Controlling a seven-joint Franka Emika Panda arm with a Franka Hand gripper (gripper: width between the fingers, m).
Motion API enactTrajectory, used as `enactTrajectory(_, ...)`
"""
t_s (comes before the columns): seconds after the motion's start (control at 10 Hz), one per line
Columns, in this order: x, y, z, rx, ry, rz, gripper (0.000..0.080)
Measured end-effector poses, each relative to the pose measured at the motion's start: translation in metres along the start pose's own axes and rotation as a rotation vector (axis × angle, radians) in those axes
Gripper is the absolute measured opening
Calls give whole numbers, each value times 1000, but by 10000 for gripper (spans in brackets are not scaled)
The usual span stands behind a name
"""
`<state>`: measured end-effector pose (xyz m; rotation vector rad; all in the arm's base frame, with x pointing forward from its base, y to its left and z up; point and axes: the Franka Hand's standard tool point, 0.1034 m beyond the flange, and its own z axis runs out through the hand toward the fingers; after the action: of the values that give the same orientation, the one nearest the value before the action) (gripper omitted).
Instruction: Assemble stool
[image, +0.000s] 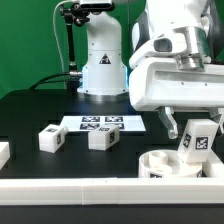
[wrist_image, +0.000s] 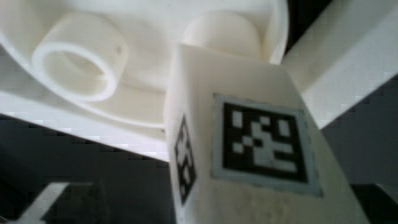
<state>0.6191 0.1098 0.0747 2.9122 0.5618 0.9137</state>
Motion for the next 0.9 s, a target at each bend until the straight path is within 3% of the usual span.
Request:
enactTrajectory(0.3, 13, -5, -19, 13, -7, 0, 649)
enactTrajectory(0.6, 23, 1, -33, 19, -27, 10, 649)
enactTrajectory(0.9, 23, 1, -39, 47, -106, 30, 649)
